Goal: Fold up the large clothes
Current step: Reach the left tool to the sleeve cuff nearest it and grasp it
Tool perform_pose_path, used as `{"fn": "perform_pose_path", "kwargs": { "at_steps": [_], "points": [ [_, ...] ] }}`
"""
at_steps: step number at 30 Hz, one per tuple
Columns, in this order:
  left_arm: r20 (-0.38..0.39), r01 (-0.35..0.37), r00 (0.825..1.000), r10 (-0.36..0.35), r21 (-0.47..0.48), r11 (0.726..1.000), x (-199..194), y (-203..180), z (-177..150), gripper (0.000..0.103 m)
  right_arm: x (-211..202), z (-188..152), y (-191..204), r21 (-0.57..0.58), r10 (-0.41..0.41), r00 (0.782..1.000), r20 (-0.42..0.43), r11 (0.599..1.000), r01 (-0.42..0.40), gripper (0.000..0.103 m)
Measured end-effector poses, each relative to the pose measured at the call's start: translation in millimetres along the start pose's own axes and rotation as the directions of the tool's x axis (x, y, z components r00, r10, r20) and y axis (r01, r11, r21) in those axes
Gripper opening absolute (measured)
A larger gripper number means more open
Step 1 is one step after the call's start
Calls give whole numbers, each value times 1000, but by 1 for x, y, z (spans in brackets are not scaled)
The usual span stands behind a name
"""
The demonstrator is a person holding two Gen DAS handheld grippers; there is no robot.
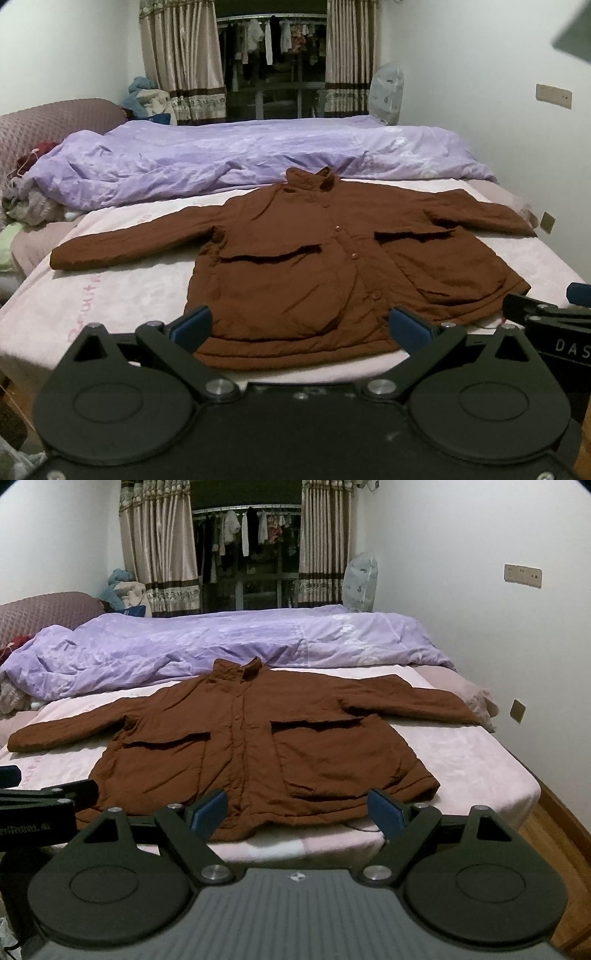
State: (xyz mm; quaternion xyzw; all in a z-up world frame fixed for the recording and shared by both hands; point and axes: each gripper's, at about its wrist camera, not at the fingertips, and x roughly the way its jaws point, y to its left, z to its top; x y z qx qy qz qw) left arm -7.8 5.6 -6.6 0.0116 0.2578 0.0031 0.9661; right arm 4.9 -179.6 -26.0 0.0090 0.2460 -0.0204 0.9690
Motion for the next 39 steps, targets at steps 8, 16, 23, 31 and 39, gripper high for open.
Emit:
{"fn": "perform_pose_path", "kwargs": {
  "at_steps": [8, 16, 23, 31, 39],
  "points": [
    [1, -24, 1000, 24, 23, 999, 6, -2, -2, 103, 2, -3, 4, -13, 10, 1000, -3, 1000, -10, 100],
    [18, -66, 998, 66, 24, 998, 10, -2, -5, 103, 7, -5, 4, -9, 5, 1000, -14, 1000, -5, 100],
    [20, -31, 999, 31, -27, 999, 13, 4, -6, 103, 9, -6, 2, -23, 7, 1000, -8, 1000, -7, 100],
    [19, 1, 1000, 0, -88, 996, 73, 18, 8, 103, 66, -18, -16, 26, 50, 995, -85, 998, -48, 99],
    [-32, -400, 915, 403, -205, 893, 198, 213, 41, 103, 143, -8, -40, 36, -65, 980, -189, 997, 73, 95]
  ]
}}
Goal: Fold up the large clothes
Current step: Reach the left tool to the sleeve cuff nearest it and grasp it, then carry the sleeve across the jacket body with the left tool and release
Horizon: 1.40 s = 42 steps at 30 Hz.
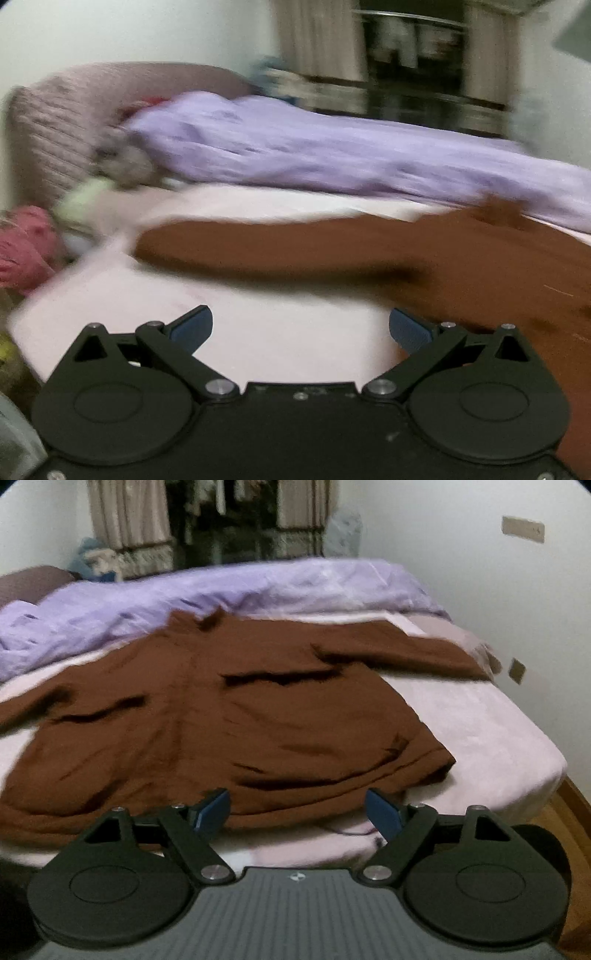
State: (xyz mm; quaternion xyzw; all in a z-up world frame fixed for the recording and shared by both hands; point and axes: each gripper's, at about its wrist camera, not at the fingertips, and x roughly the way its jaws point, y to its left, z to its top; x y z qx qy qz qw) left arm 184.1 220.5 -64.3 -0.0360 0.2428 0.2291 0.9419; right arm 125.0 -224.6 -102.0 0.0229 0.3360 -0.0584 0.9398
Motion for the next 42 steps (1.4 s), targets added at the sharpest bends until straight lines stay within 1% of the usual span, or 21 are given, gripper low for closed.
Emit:
{"fn": "perform_pose_path", "kwargs": {
  "at_steps": [2, 4, 5, 7, 9, 11, 12, 13, 15, 17, 20, 22, 23, 25, 26, 27, 28, 31, 36, 39, 42],
  "points": [
    [25, -125, 992, 125, 3, 992, 54, 37, 27, 103, 17, 11, -2, 10, -7, 999, -33, 1000, 7, 93],
    [79, -241, 967, 242, -31, 970, 95, 66, 46, 103, 30, 21, -1, 18, -12, 999, -41, 1000, 13, 93],
    [76, -288, 954, 291, -39, 957, 116, 76, 54, 103, 36, 26, -1, 23, -18, 999, -48, 1000, 19, 93],
    [-20, -377, 926, 377, -12, 926, 159, 89, 63, 103, 51, 35, 1, 28, -33, 997, -76, 999, 35, 93],
    [-111, -397, 911, 398, 25, 917, 196, 96, 63, 103, 64, 43, 4, 25, -45, 995, -90, 999, 47, 93],
    [-217, -370, 903, 371, 48, 928, 222, 106, 61, 103, 74, 49, 7, 16, -63, 993, -103, 998, 65, 93],
    [-255, -361, 899, 355, 24, 932, 233, 111, 58, 103, 78, 52, 9, 11, -70, 992, -109, 997, 71, 93],
    [-273, -354, 902, 335, -23, 935, 239, 118, 56, 103, 82, 55, 10, 7, -74, 991, -113, 997, 75, 93],
    [-297, -299, 921, 252, -125, 946, 249, 140, 48, 103, 90, 61, 12, 2, -62, 991, -123, 998, 62, 91],
    [-276, -260, 940, 200, -203, 944, 254, 153, 43, 102, 95, 65, 14, -1, -37, 989, -140, 999, 38, 86],
    [-245, -261, 945, 217, -163, 951, 254, 143, 45, 94, 101, 73, 16, 0, -37, 989, -140, 999, 38, 85],
    [-227, -248, 951, 212, -147, 958, 256, 131, 49, 69, 103, 76, 16, 9, -39, 990, -139, 999, 40, 85],
    [-222, -244, 953, 207, -155, 957, 256, 130, 51, 64, 105, 77, 16, 12, -38, 989, -143, 999, 40, 85],
    [-211, -274, 948, 240, -152, 950, 254, 127, 57, 34, 107, 79, 17, 12, -34, 988, -148, 999, 37, 85],
    [-209, -280, 946, 247, -145, 949, 254, 125, 59, 29, 108, 79, 17, 10, -34, 988, -148, 999, 36, 85],
    [-208, -271, 948, 240, -139, 952, 255, 125, 62, 18, 108, 79, 17, 7, -34, 988, -151, 999, 36, 85],
    [-204, -270, 949, 240, -131, 954, 254, 123, 65, 11, 107, 78, 16, 5, -33, 988, -151, 999, 34, 85],
    [-179, -218, 965, 191, -142, 966, 248, 117, 77, 8, 106, 80, 12, 12, -33, 988, -152, 999, 36, 85],
    [-59, -104, 994, 96, -141, 985, 205, 86, 110, 8, 101, 82, -2, 34, -33, 991, -133, 999, 37, 85],
    [24, -16, 1000, 18, -79, 997, 171, 41, 131, 8, 103, 84, -8, 35, -32, 991, -127, 999, 36, 85],
    [78, 76, 994, -76, -5, 997, 138, -27, 146, 8, 107, 92, -16, 25, -46, 992, -116, 998, 49, 85]
  ]
}}
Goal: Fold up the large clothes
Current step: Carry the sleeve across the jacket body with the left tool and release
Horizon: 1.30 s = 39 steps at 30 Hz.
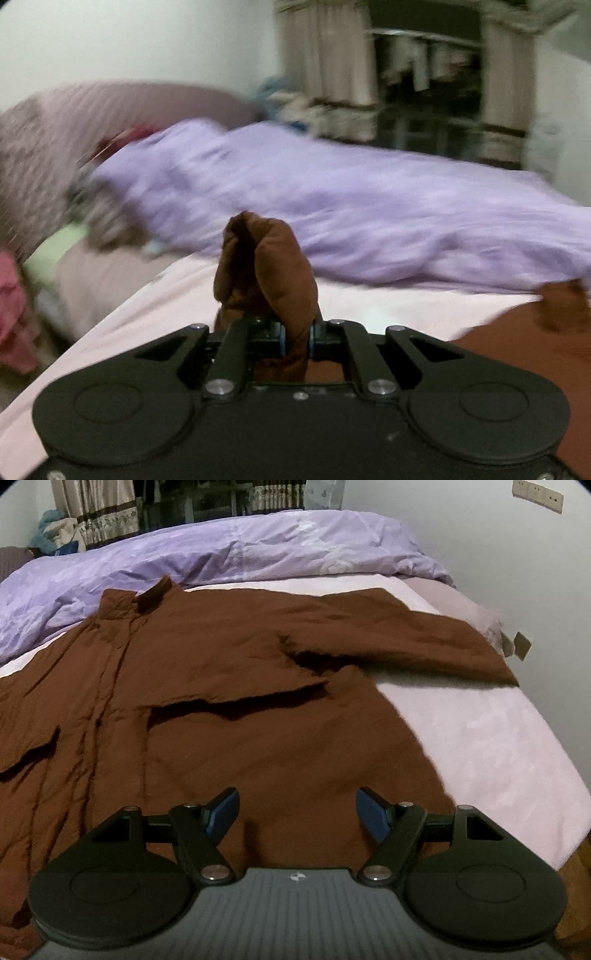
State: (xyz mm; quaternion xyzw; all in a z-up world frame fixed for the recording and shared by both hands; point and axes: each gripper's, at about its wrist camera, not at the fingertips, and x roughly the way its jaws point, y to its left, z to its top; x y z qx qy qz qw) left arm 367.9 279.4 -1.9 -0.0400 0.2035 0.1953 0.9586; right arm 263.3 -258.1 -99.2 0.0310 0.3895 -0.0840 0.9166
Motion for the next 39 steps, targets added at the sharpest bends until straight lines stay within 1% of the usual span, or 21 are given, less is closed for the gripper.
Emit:
{"fn": "perform_pose_path", "kwargs": {
  "at_steps": [2, 4, 7, 8, 10, 12, 14, 17, 21, 24, 25, 27, 31, 32, 33, 34, 35, 36, 37, 38, 39],
  "points": [
    [26, 84, 996, -85, 30, 996, -15, -49, 7, 8, 4, 8, -7, 0, -8, 1000, 11, 1000, 8, 85],
    [50, 200, 978, -203, 61, 978, -29, -103, 12, 8, 7, 19, -14, -9, -17, 999, 28, 1000, 17, 85],
    [88, 294, 947, -308, 142, 945, -48, -183, 9, 8, 14, 38, -23, -30, -44, 996, 72, 998, 47, 85],
    [81, 338, 932, -353, 155, 928, -52, -210, 6, 8, 18, 45, -27, -31, -50, 996, 76, 998, 53, 85],
    [40, 433, 896, -441, 129, 892, -53, -251, -2, 8, 29, 59, -35, -26, -58, 995, 80, 998, 60, 85],
    [1, 499, 865, -502, 101, 861, -50, -283, -13, 8, 38, 71, -42, -24, -65, 995, 75, 997, 67, 85],
    [-24, 544, 838, -545, 89, 834, -48, -312, -26, 8, 45, 79, -47, -28, -79, 994, 82, 996, 81, 85],
    [-73, 589, 808, -585, 77, 804, -41, -346, -43, 8, 53, 84, -50, -57, -101, 991, 90, 993, 106, 85],
    [-134, 644, 762, -633, 62, 763, -22, -369, -66, 8, 72, 89, -56, -62, -138, 987, 82, 988, 143, 85],
    [-181, 658, 747, -639, 69, 750, -10, -391, -94, 8, 85, 87, -62, -48, -137, 990, 42, 989, 139, 85],
    [-209, 671, 732, -649, 55, 739, -4, -399, -104, 8, 88, 87, -64, -45, -145, 989, 29, 988, 147, 85],
    [-260, 684, 711, -654, 35, 729, -3, -417, -128, 8, 92, 85, -64, -51, -167, 986, 15, 985, 167, 84],
    [-306, 663, 731, -610, 105, 742, 4, -450, -158, 10, 94, 87, -67, -47, -191, 982, 12, 980, 191, 84],
    [-305, 650, 746, -593, 135, 748, 3, -457, -164, 10, 95, 86, -68, -43, -194, 981, 4, 980, 194, 84],
    [-294, 644, 755, -587, 158, 749, -1, -457, -167, 12, 96, 87, -69, -41, -195, 981, -2, 980, 195, 84],
    [-292, 643, 756, -585, 168, 747, -3, -459, -166, 22, 97, 86, -70, -39, -196, 981, -7, 980, 195, 84],
    [-300, 658, 743, -598, 167, 734, -5, -461, -165, 32, 98, 85, -71, -38, -197, 980, -12, 980, 196, 84],
    [-314, 687, 715, -625, 151, 711, -8, -462, -163, 59, 99, 86, -72, -38, -198, 980, -18, 980, 197, 84],
    [-325, 714, 687, -650, 137, 687, -10, -462, -161, 69, 99, 86, -74, -35, -200, 980, -22, 979, 199, 84],
    [-327, 733, 669, -668, 138, 666, -16, -464, -160, 69, 100, 86, -75, -31, -201, 979, -24, 979, 200, 84],
    [-325, 741, 663, -675, 156, 653, -25, -465, -159, 69, 99, 86, -76, -27, -204, 979, -24, 979, 203, 84]
  ]
}}
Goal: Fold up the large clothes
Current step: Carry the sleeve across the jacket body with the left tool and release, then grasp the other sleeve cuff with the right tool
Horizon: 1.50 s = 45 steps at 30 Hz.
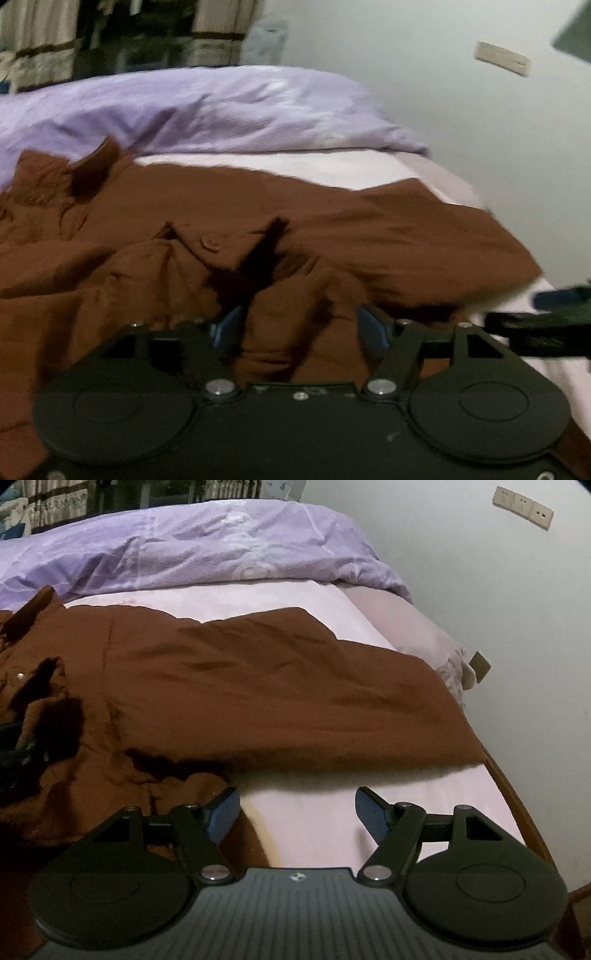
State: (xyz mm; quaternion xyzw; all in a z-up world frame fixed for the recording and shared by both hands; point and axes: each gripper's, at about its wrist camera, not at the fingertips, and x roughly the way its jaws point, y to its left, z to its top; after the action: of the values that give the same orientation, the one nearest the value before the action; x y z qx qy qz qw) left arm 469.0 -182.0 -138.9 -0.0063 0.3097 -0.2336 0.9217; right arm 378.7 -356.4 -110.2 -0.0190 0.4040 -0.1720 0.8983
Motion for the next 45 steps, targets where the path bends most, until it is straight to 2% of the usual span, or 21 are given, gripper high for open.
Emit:
{"fn": "perform_pose_path", "kwargs": {
  "at_steps": [3, 7, 10, 12, 15, 17, 19, 21, 23, 27, 28, 29, 30, 31, 33, 35, 37, 38, 40, 43, 45],
  "points": [
    [14, 30, 999, -30, 43, 999, -20, -14, -6, 71, 1, -1, -5, 12, -24, 1000, -4, 1000, 24, 84],
    [4, 92, 996, -92, 8, 996, -39, -11, -18, 72, 9, -2, -18, 47, -47, 998, -31, 998, 49, 84],
    [5, 106, 994, -106, 8, 994, -61, -3, -30, 72, 11, 0, -35, 102, -47, 998, -35, 994, 50, 84],
    [26, 72, 997, -73, 36, 997, -79, 6, -33, 72, 13, 3, -48, 139, -58, 998, -29, 988, 62, 84],
    [74, -32, 997, 28, 54, 998, -95, 28, -29, 74, 21, 10, -66, 171, -105, 994, -19, 979, 107, 85],
    [69, -105, 992, 103, 31, 994, -97, 51, -27, 75, 31, 15, -81, 201, -127, 992, -21, 971, 129, 84],
    [46, -170, 984, 170, 10, 985, -99, 74, -29, 75, 46, 18, -105, 277, -91, 995, -30, 956, 96, 84],
    [36, -230, 972, 231, -16, 973, -106, 96, -32, 75, 64, 17, -136, 407, -19, 998, -54, 913, 40, 84],
    [31, -259, 965, 260, -33, 965, -116, 113, -35, 75, 78, 14, -160, 525, 47, 997, -53, 851, -13, 84],
    [19, -326, 945, 327, -41, 945, -137, 141, -47, 75, 96, 17, -187, 691, 108, 994, 34, 715, -102, 92],
    [15, -339, 940, 341, -52, 939, -142, 148, -51, 75, 100, 20, -188, 706, 121, 992, 48, 698, -119, 89],
    [8, -354, 935, 355, -70, 933, -147, 156, -55, 75, 104, 24, -186, 712, 112, 992, 57, 692, -119, 78],
    [3, -360, 932, 362, -84, 929, -152, 161, -59, 75, 107, 28, -182, 703, 77, 995, 59, 705, -96, 58],
    [-6, -370, 928, 371, -97, 924, -156, 168, -62, 75, 113, 33, -176, 681, 69, 997, 47, 728, -83, 14],
    [-19, -397, 917, 398, -111, 911, -170, 181, -72, 75, 113, 39, -168, 656, 63, 995, 78, 748, -99, 11],
    [-11, -416, 909, 417, -119, 902, -177, 187, -74, 75, 97, 45, -152, 597, 46, 992, 121, 794, -110, 10],
    [6, -419, 906, 423, -132, 899, -182, 189, -74, 75, 70, 51, -130, 509, 82, 978, 193, 844, -171, 10],
    [15, -417, 906, 423, -135, 899, -185, 189, -73, 75, 54, 55, -111, 437, 112, 968, 225, 876, -203, 9],
    [29, -418, 905, 425, -132, 899, -187, 187, -71, 75, 34, 57, -72, 315, 171, 948, 270, 914, -254, 9],
    [36, -420, 904, 426, -113, 901, -191, 182, -69, 75, 23, 54, -13, 153, 258, 935, 243, 942, -300, 9],
    [37, -415, 907, 419, -93, 905, -190, 174, -70, 75, 30, 50, 15, 77, 248, 946, 210, 960, -269, 10]
  ]
}}
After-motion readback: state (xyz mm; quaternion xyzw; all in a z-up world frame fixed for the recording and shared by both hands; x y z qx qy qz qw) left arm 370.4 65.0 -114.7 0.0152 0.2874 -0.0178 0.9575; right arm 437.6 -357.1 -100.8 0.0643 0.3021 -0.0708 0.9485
